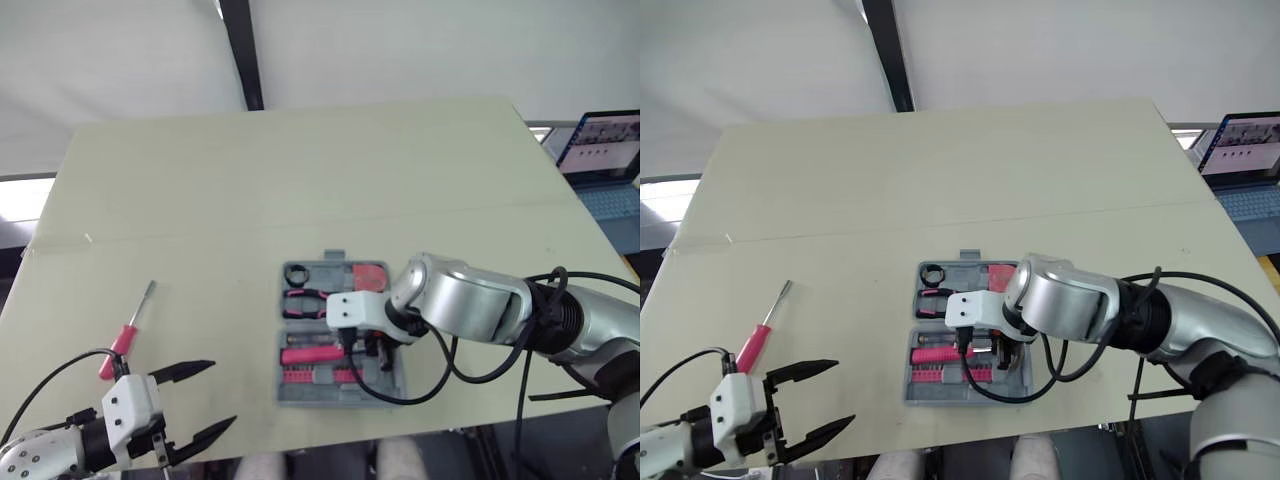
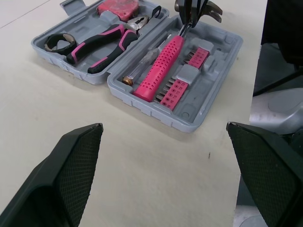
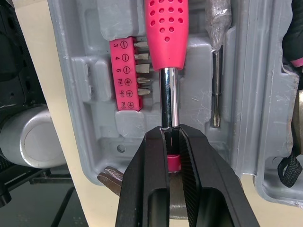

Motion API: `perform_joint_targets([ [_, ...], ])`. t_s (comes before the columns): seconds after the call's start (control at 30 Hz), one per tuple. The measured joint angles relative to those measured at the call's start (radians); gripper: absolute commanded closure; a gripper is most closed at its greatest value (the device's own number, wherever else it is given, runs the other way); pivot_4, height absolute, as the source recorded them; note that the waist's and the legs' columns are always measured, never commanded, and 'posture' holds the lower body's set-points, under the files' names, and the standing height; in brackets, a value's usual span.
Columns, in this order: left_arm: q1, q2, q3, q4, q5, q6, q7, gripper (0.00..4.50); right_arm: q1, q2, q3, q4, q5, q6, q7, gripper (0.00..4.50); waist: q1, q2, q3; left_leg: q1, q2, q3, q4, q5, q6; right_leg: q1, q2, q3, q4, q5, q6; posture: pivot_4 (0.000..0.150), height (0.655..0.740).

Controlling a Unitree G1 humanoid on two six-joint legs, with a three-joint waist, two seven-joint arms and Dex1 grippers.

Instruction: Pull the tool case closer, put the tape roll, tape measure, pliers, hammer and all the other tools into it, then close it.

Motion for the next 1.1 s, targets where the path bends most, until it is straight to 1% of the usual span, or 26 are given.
perform_joint_targets([
  [0.03, 0.000, 0.000, -0.001, 0.000, 0.000, 0.000, 0.000, 0.00, 0.000, 0.000, 0.000, -0.001, 0.000, 0.001, 0.000, 3.59, 0.000, 0.000, 0.000, 0.000, 0.000, 0.000, 0.000, 0.000, 0.000, 0.000, 0.000, 0.000, 0.000, 0.000, 0.000, 0.150, 0.7400],
  [0.07, 0.000, 0.000, -0.002, 0.000, 0.000, 0.000, 0.000, 0.00, 0.000, 0.000, 0.000, -0.001, 0.000, 0.004, 0.000, 3.34, 0.000, 0.000, 0.000, 0.000, 0.000, 0.000, 0.000, 0.000, 0.000, 0.000, 0.000, 0.000, 0.000, 0.000, 0.000, 0.150, 0.7400],
  [0.13, -0.001, 0.000, -0.003, 0.000, 0.000, 0.000, 0.001, 0.00, 0.001, -0.001, 0.000, -0.001, 0.001, 0.011, 0.000, 2.48, 0.000, 0.000, 0.000, 0.000, 0.000, 0.000, 0.000, 0.000, 0.000, 0.000, 0.000, 0.000, 0.000, 0.000, 0.000, 0.150, 0.7400],
  [0.2, -0.001, 0.000, -0.006, 0.000, 0.000, 0.000, 0.001, 0.00, 0.006, 0.000, -0.004, -0.001, 0.006, 0.018, -0.003, 2.48, 0.000, 0.000, 0.000, 0.000, 0.000, 0.000, 0.000, 0.000, 0.000, 0.000, 0.000, 0.000, 0.000, 0.000, 0.000, 0.150, 0.7400],
  [0.3, -0.001, 0.000, -0.009, -0.001, 0.000, 0.000, 0.006, 0.00, 0.024, 0.002, -0.049, -0.005, 0.037, 0.054, -0.004, 2.48, 0.000, 0.000, 0.000, 0.000, 0.000, 0.000, 0.000, 0.000, 0.000, 0.000, 0.000, 0.000, 0.000, 0.000, 0.000, 0.150, 0.7400],
  [0.37, -0.001, 0.000, -0.014, -0.004, 0.001, 0.000, 0.012, 0.00, 0.033, -0.005, -0.103, -0.013, 0.065, 0.075, -0.004, 2.48, 0.000, 0.000, 0.000, 0.000, 0.000, 0.000, 0.000, 0.000, 0.000, 0.000, 0.000, 0.000, 0.000, 0.000, 0.000, 0.150, 0.7400],
  [0.47, -0.001, -0.004, -0.023, -0.011, 0.003, 0.000, 0.019, 0.00, 0.116, -0.010, -0.248, -0.023, 0.104, 0.076, -0.006, 2.48, 0.002, -0.003, -0.002, 0.000, 0.000, -0.001, 0.000, 0.000, 0.000, 0.000, 0.000, -0.001, 0.002, 0.000, 0.000, 0.150, 0.7400],
  [0.53, -0.001, -0.005, -0.026, -0.015, 0.005, 0.000, 0.023, 0.00, 0.154, -0.018, -0.293, -0.029, 0.120, 0.072, -0.010, 2.48, 0.002, -0.004, -0.002, 0.000, 0.000, 0.000, 0.000, 0.000, 0.000, 0.000, 0.000, -0.001, 0.002, 0.000, -0.001, 0.150, 0.7400],
  [0.63, -0.002, -0.007, -0.030, -0.028, 0.010, 0.000, 0.028, 0.00, 0.271, -0.003, -0.424, -0.030, 0.131, 0.001, -0.039, 3.29, 0.002, -0.006, -0.004, 0.000, 0.000, 0.000, 0.000, 0.000, 0.000, 0.000, 0.000, -0.001, 0.002, 0.000, -0.001, 0.150, 0.7400],
  [0.7, -0.006, -0.008, -0.033, -0.028, 0.013, 0.000, 0.034, 0.00, 0.388, 0.027, -0.534, -0.031, 0.138, -0.108, -0.059, 4.28, 0.004, -0.008, -0.005, 0.001, 0.000, 0.000, 0.000, 0.000, 0.000, 0.000, 0.000, -0.001, 0.002, 0.000, -0.001, 0.150, 0.7400],
  [0.73, -0.006, -0.009, -0.035, -0.028, 0.013, 0.000, 0.034, 0.00, 0.430, 0.041, -0.565, -0.031, 0.141, -0.150, -0.064, 4.40, 0.004, -0.009, -0.005, 0.001, 0.000, 0.000, 0.000, 0.000, 0.000, 0.000, 0.000, -0.001, 0.002, 0.000, -0.001, 0.150, 0.7400],
  [0.8, -0.011, -0.010, -0.039, -0.029, 0.013, -0.001, 0.034, 0.00, 0.553, 0.064, -0.645, -0.035, 0.149, -0.297, -0.059, 4.40, 0.007, -0.011, -0.007, 0.001, 0.000, 0.000, 0.000, 0.000, 0.000, 0.001, 0.000, -0.001, 0.002, 0.000, -0.001, 0.150, 0.7400],
  [0.87, -0.015, -0.010, -0.042, -0.028, 0.013, -0.001, 0.033, 0.00, 0.617, 0.050, -0.655, -0.034, 0.151, -0.376, -0.037, 4.40, 0.007, -0.011, -0.007, 0.001, 0.000, 0.001, 0.000, 0.000, 0.000, 0.001, -0.001, -0.001, 0.001, 0.000, -0.001, 0.150, 0.7400],
  [0.97, -0.021, -0.010, -0.047, -0.028, 0.011, -0.001, 0.028, 0.00, 0.676, 0.018, -0.655, -0.014, 0.130, -0.509, 0.018, 4.40, 0.006, -0.012, -0.007, 0.002, 0.000, 0.001, 0.001, 0.000, 0.000, 0.001, 0.000, -0.001, 0.001, 0.000, -0.001, 0.150, 0.7400],
  [1.1, -0.034, -0.010, -0.053, -0.028, 0.010, -0.001, 0.022, 0.00, 0.712, 0.020, -0.649, 0.058, 0.072, -0.671, 0.061, 4.40, 0.004, -0.012, -0.007, 0.002, 0.000, 0.001, 0.001, 0.000, 0.000, 0.002, -0.001, -0.001, 0.001, 0.000, -0.001, 0.150, 0.7400],
])
